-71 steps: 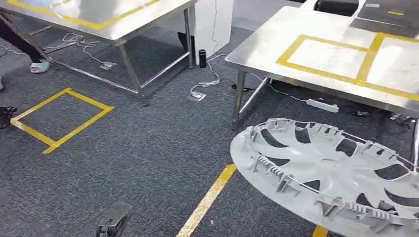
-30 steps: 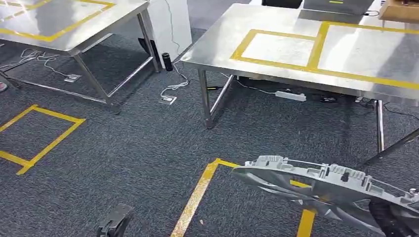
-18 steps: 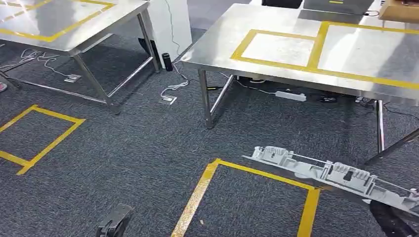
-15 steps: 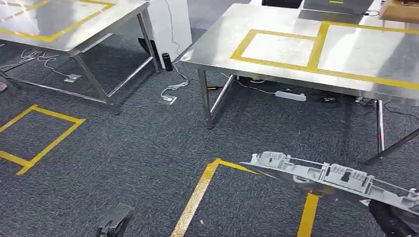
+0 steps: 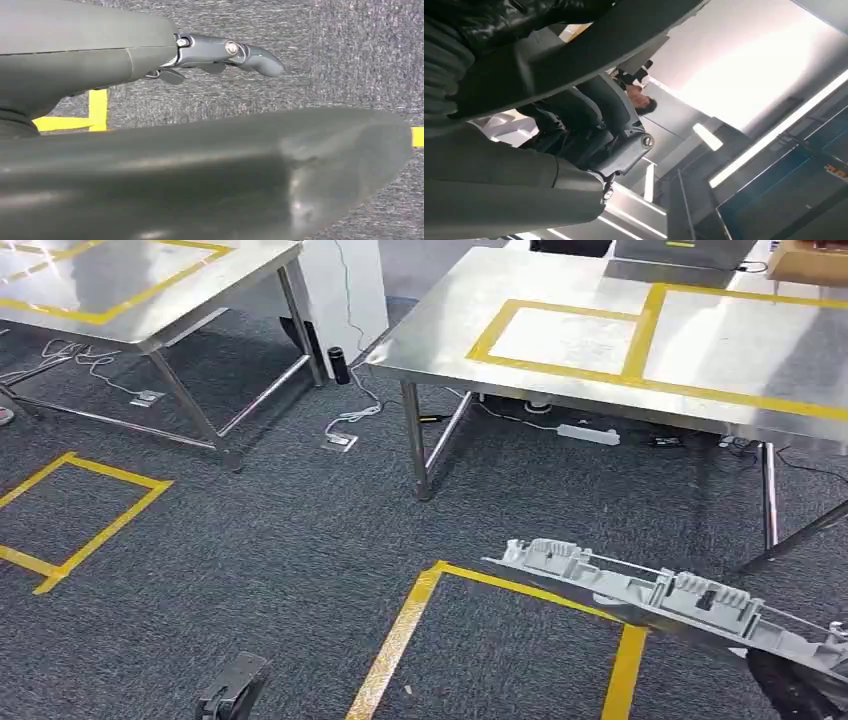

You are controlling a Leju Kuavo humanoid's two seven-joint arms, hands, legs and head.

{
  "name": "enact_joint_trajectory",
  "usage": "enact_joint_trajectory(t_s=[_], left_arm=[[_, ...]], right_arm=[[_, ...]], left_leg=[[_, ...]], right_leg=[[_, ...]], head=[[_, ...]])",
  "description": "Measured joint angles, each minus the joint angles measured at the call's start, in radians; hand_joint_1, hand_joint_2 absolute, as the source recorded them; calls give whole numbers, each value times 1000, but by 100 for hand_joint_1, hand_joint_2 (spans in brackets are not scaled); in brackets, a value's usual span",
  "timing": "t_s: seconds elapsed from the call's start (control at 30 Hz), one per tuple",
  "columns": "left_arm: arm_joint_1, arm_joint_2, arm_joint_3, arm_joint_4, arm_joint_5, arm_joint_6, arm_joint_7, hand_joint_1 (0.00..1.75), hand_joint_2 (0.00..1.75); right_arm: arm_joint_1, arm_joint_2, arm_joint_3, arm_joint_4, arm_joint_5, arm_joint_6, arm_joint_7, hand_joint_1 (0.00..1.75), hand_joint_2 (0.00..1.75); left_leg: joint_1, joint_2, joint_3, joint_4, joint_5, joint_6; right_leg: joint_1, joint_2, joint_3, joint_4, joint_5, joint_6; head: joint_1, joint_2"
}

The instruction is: Take the parts from the cabinet and place them on the table.

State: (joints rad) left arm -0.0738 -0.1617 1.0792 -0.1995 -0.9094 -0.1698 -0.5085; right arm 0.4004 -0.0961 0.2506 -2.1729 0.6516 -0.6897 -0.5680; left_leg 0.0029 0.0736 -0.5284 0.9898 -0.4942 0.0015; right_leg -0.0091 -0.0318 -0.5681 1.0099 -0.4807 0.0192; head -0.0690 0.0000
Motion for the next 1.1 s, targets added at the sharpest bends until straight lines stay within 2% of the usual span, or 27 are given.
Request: enact_joint_trajectory(t_s=[1.1], left_arm=[[3, 0, 0, 0, -6, 1, -10, 0, 0]], right_arm=[[-1, -12, 12, 0, 1, 0, 0, 175, 175]], left_leg=[[-1, 0, -1, 2, -1, 1]], right_leg=[[-1, 0, 0, -1, 0, 1]], head=[[0, 0]])
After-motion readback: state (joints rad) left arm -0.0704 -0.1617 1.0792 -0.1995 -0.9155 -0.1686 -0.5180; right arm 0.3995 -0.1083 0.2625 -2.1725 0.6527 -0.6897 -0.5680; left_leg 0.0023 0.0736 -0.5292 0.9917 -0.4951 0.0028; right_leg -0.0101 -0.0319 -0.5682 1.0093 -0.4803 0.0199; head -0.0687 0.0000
